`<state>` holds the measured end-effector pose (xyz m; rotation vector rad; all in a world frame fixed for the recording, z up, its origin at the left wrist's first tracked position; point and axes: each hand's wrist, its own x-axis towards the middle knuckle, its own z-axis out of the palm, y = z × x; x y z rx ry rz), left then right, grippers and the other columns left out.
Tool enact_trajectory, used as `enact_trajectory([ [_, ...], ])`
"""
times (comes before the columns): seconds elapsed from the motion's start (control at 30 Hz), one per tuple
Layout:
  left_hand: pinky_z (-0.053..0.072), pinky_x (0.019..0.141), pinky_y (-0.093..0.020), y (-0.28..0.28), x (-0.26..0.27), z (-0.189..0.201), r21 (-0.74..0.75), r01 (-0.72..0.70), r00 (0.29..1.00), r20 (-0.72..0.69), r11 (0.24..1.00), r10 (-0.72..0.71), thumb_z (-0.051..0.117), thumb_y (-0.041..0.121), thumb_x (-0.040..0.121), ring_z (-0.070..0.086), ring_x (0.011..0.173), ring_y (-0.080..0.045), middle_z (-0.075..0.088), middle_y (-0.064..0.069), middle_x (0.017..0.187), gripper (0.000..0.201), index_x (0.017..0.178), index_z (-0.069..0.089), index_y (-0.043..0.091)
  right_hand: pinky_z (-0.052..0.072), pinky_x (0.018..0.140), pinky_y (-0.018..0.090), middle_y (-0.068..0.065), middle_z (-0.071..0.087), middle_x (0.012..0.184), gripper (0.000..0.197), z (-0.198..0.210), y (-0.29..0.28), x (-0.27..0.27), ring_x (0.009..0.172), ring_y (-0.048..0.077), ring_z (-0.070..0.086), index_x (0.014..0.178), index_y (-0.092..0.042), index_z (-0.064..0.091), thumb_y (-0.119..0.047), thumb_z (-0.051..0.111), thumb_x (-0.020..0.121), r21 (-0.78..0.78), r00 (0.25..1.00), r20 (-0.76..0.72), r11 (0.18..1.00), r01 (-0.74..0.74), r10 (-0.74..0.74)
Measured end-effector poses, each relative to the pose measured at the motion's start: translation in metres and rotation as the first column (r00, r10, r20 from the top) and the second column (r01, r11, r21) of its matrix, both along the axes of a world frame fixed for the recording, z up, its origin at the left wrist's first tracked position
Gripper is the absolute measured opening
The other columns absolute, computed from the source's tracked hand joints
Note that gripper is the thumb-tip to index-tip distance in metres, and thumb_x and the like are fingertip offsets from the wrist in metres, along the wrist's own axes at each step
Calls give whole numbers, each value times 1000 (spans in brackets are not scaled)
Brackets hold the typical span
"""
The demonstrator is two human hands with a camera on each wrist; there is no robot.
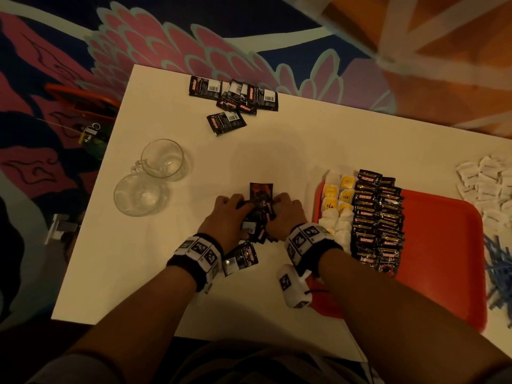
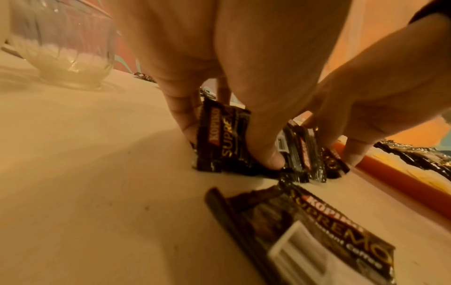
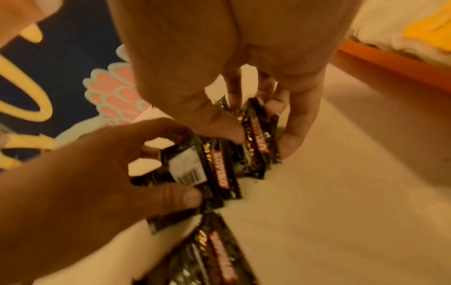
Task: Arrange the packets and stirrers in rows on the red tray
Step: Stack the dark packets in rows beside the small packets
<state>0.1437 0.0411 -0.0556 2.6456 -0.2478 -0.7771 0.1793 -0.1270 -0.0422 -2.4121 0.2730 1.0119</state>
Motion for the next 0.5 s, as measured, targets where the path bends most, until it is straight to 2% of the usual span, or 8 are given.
enact_trajectory([
  [0.1, 47, 100, -47, -5, -6, 1, -35, -43, 999, 10, 998, 43, 72, 26, 88, 26, 134, -32, 32, -4, 152, 69, 149, 40, 26, 47, 99, 40, 10, 38, 129, 70, 4, 12, 1, 118, 33, 48, 139, -25, 35, -27, 67, 77, 39, 995, -24, 995, 96, -95],
  [0.2, 42, 106, -43, -7, -8, 1, -81, -98, 995, 7, 992, 99, 75, 26, 85, 27, 134, -32, 34, -4, 154, 76, 151, 38, 22, 46, 91, 38, 9, 34, 129, 65, 6, 24, 2, 118, 36, 43, 134, -26, 38, -30, 70, 78, -42, 999, -38, 999, -3, 2],
  [0.3, 35, 109, -38, -3, -8, 0, -163, -180, 983, -2, 970, 182, 81, 27, 80, 32, 131, -30, 41, -7, 149, 85, 151, 35, 15, 46, 86, 36, 10, 35, 127, 55, 8, 32, 6, 113, 36, 47, 129, -24, 41, -26, 68, 81, -22, 998, -32, 998, -54, 54],
  [0.33, 33, 108, -36, -2, -9, 0, -181, -203, 979, -13, 962, 204, 82, 27, 78, 33, 131, -30, 42, -7, 148, 86, 150, 36, 15, 48, 84, 35, 10, 39, 124, 53, 9, 33, 7, 109, 34, 52, 127, -23, 42, -24, 69, 81, 2, 998, -24, 999, -53, 53],
  [0.4, 31, 108, -35, 0, -9, 2, -204, -221, 975, -31, 954, 219, 83, 28, 77, 33, 131, -28, 43, -7, 147, 87, 150, 36, 15, 48, 72, 32, 9, 50, 109, 48, 11, 36, 7, 91, 29, 58, 121, -19, 44, -19, 69, 81, 46, 999, 0, 998, -33, 33],
  [0.47, 35, 108, -38, 3, -11, 5, -200, -225, 974, -32, 954, 223, 84, 31, 76, 33, 130, -26, 43, -5, 146, 88, 148, 37, 16, 47, 65, 30, 6, 55, 94, 45, 11, 36, 6, 75, 22, 55, 118, -18, 45, -17, 70, 80, 78, 1000, 2, 997, 14, -14],
  [0.5, 39, 106, -41, 4, -14, 7, -187, -240, 970, -14, 953, 242, 85, 34, 74, 33, 129, -25, 42, -4, 145, 89, 148, 37, 17, 48, 64, 30, 5, 56, 93, 46, 11, 36, 4, 73, 21, 55, 119, -18, 45, -17, 70, 80, 91, 1000, 3, 996, 27, -28],
])
